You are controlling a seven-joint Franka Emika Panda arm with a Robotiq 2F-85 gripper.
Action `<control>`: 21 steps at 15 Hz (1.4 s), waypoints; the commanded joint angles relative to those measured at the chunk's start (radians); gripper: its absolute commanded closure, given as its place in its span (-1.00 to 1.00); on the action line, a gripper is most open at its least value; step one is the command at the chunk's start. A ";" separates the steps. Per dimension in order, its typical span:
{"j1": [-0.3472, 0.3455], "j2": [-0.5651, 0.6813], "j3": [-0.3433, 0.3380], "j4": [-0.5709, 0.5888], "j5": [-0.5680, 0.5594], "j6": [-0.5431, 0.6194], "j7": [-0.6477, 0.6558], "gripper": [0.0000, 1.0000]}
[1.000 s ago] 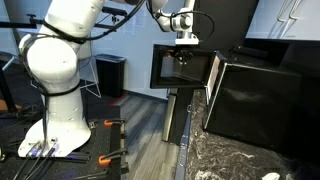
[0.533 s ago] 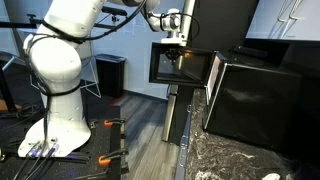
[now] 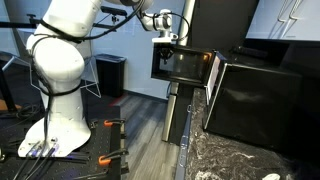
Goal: Open the door of the microwave
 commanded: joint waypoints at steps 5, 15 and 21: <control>0.013 -0.102 0.011 -0.169 0.030 -0.081 0.181 1.00; 0.002 -0.298 0.077 -0.391 0.114 -0.092 0.355 1.00; -0.011 -0.311 0.090 -0.409 0.090 -0.086 0.381 0.36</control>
